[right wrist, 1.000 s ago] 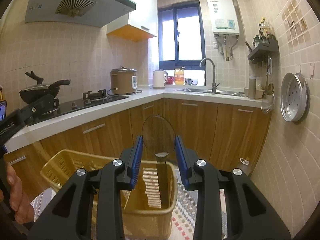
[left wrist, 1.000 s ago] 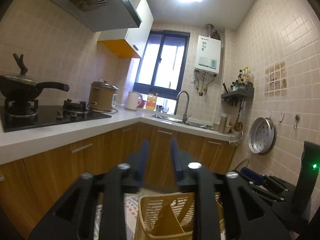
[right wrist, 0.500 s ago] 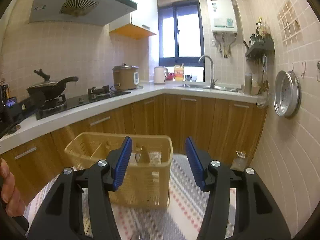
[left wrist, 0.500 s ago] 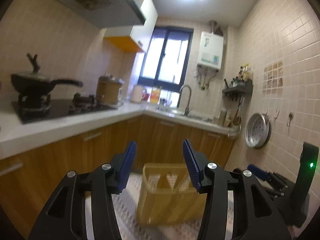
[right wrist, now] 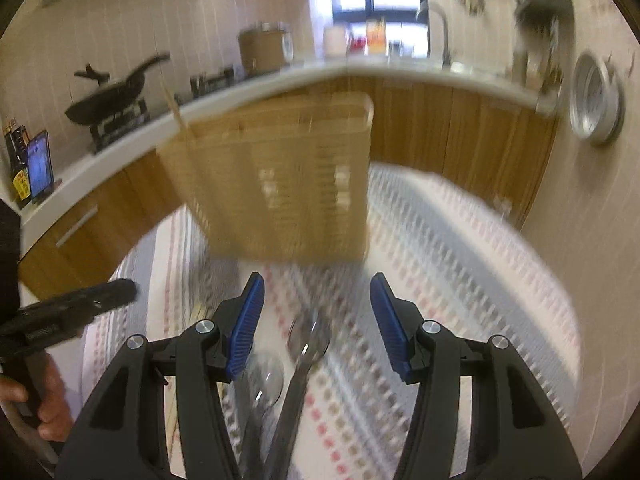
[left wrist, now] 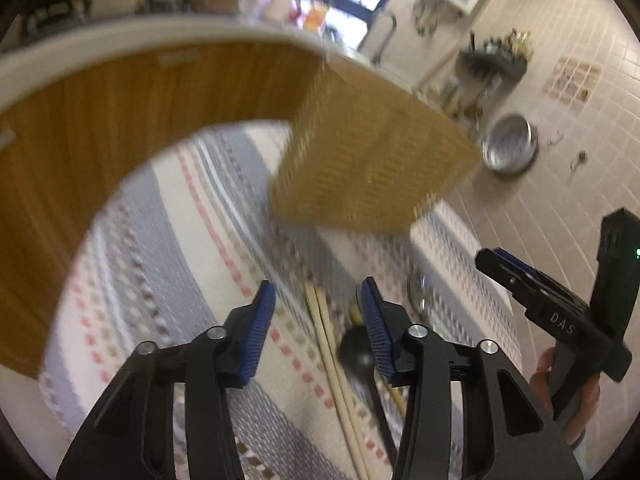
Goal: Organize utensils
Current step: 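Move both tools back down to the utensils on the table, then grasp another wooden chopstick with the left tool while the right tool grasps another clear spoon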
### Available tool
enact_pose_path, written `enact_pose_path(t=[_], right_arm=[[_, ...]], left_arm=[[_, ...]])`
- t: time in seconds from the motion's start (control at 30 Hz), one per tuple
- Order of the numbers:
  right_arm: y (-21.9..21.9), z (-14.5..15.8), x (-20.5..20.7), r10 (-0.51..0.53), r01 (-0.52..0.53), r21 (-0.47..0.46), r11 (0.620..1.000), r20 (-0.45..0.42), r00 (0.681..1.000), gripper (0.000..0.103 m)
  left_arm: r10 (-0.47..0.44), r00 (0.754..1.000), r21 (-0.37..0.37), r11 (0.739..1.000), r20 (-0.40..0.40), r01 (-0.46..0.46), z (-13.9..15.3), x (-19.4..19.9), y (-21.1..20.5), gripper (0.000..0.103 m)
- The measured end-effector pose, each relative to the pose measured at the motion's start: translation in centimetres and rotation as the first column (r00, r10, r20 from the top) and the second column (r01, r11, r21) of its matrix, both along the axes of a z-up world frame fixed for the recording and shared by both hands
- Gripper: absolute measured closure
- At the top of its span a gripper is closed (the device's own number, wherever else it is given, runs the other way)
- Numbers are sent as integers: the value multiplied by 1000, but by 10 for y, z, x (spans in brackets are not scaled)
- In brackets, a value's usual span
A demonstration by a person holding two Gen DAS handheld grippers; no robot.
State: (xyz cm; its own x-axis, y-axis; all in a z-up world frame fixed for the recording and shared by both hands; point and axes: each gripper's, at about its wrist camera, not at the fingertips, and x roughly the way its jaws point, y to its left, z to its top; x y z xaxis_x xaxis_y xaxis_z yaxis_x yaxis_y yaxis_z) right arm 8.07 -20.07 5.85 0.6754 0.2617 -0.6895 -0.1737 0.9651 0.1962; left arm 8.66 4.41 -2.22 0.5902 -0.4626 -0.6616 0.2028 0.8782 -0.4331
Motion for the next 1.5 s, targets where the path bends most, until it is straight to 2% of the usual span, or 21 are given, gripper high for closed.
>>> enact_pose_path(t=[0.17,0.23,0.3,0.43,0.57,0.67,0.77,0.97,1.07,1.2,1.4,1.5], right_arm=[[-1,-14,10,7,-4,35,999,-93,996,52],[-1,-17,11,10,-6,38,999,-105,994,52],[1,-20,12,12,-8,32,999,-108,994,52],[4,-26,14,16,-13,26,1000,-116,993,52],[1,-29,17,9,-6,29,1000,-124,992,52],[-3,-31,18,-2,6,33,999,-127,992,52],[-7,-32,18,-9,13,36,999,-125,992,52],[-9,-32,17,-14,17,22,1000,-121,993,52],[-10,-32,17,-18,21,19,1000,-127,992,52],[-9,-34,26,-25,27,7,1000,-178,984,52],[-1,-43,53,26,4,86,996,-345,938,51],[9,-46,57,38,-11,74,997,-376,926,52]], left_arm=[[-47,996,-1,999,-82,47,-22,14,-4,68],[-52,995,31,998,-85,55,-25,18,-9,72],[-56,995,64,996,-88,62,-29,19,-14,79],[-57,997,129,990,-50,63,-34,13,-28,81],[-47,999,164,985,-16,49,-36,8,-35,81],[-35,999,231,972,12,32,-34,4,-44,81],[-24,998,316,949,51,7,-34,-1,-54,83],[-33,998,395,918,61,6,-33,-2,-64,84],[-36,998,390,921,46,16,-29,-4,-55,97],[-34,999,355,934,13,27,-30,0,-44,97],[-59,996,291,954,-71,77,-29,12,-35,97],[-85,990,267,957,-111,112,-29,18,-34,97]])
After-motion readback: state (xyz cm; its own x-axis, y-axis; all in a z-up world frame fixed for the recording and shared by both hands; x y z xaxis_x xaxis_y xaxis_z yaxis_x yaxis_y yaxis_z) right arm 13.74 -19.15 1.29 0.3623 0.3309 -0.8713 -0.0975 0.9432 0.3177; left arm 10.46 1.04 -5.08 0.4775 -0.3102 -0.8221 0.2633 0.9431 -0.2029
